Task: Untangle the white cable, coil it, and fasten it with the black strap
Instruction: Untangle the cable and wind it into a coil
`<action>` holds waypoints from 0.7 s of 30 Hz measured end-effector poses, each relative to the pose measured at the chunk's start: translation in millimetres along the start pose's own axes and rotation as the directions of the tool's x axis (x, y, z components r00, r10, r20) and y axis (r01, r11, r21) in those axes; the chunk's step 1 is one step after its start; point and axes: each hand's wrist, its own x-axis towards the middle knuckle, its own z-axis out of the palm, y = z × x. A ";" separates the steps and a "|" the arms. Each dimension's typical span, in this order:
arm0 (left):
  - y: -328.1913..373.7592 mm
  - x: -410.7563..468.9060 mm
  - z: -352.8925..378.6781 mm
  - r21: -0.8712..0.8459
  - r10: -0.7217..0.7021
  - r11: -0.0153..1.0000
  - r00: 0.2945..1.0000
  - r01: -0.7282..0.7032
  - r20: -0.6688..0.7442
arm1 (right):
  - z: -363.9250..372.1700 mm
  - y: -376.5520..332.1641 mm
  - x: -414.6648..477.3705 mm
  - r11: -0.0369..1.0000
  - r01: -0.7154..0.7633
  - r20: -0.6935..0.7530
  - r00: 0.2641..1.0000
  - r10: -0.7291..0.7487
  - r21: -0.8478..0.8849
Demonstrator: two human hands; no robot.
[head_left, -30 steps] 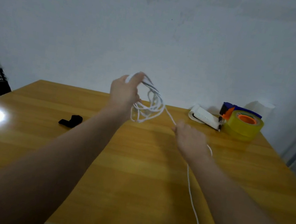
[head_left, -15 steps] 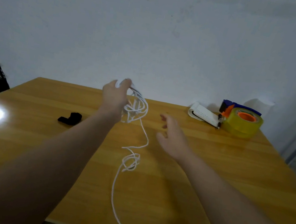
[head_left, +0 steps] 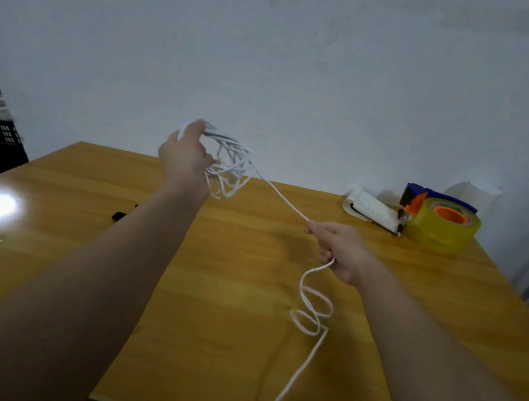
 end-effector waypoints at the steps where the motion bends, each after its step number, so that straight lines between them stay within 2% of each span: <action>1: 1.3 1.1 -0.9 -0.012 -0.015 1.000 0.999 0.015 -0.032 | -4.2 -1.4 0.7 0.992 -0.054 0.003 0.999 0.054 0.117; 4: -1.9 -0.7 0.6 0.049 0.009 0.999 0.998 -0.006 -0.060 | -6.4 -7.0 1.8 0.940 -0.082 -0.042 0.994 0.102 0.333; 8: -12.8 -9.8 6.7 0.170 0.081 0.982 0.997 -0.076 -0.020 | -3.8 -13.9 2.7 0.921 -0.109 -0.132 0.977 0.169 0.373; 10: -15.8 -14.5 9.1 0.193 0.093 0.976 0.995 -0.096 0.023 | -2.9 -15.9 1.7 0.970 -0.101 -0.215 0.965 0.150 0.223; 12: -18.3 -18.9 11.3 0.216 0.091 0.971 0.993 -0.106 0.076 | 0.5 -17.8 -2.3 0.985 -0.045 -0.367 0.930 -0.019 -0.166; 13: -19.6 -22.0 12.9 0.231 0.084 0.967 0.991 -0.105 0.100 | 2.9 -18.3 -5.5 0.908 -0.009 -0.393 0.903 -0.172 -0.419; 14: -20.6 -25.1 14.6 0.242 0.082 0.964 0.990 -0.108 0.117 | 6.4 -19.0 -10.4 0.742 0.023 -0.337 0.881 -0.332 -0.670; 15: -21.6 -26.8 16.3 0.250 0.088 0.961 0.988 -0.117 0.124 | 11.4 -20.0 -14.8 0.502 0.058 -0.203 0.870 -0.449 -0.863; 16: -22.6 -27.7 18.1 0.254 0.102 0.958 0.987 -0.131 0.124 | 17.5 -20.8 -18.9 0.253 0.120 -0.027 0.861 -0.508 -0.960; 17: -24.0 -27.2 19.3 0.266 0.117 0.953 0.986 -0.145 0.120 | 24.0 -22.6 -22.6 0.059 0.217 0.152 0.830 -0.536 -0.974; 18: -25.2 -26.3 20.0 0.285 0.130 0.945 0.985 -0.158 0.115 | 30.7 -26.0 -27.1 -0.075 0.324 0.310 0.775 -0.551 -0.943; 19: -27.0 -25.2 20.4 0.309 0.140 0.936 0.983 -0.170 0.115 | 35.6 -29.3 -30.1 -0.174 0.422 0.441 0.697 -0.565 -0.890; 21: -32.0 -24.1 21.0 0.382 0.139 0.905 0.980 -0.184 0.142 | 41.2 -38.0 -34.4 -0.277 0.567 0.600 0.527 -0.602 -0.776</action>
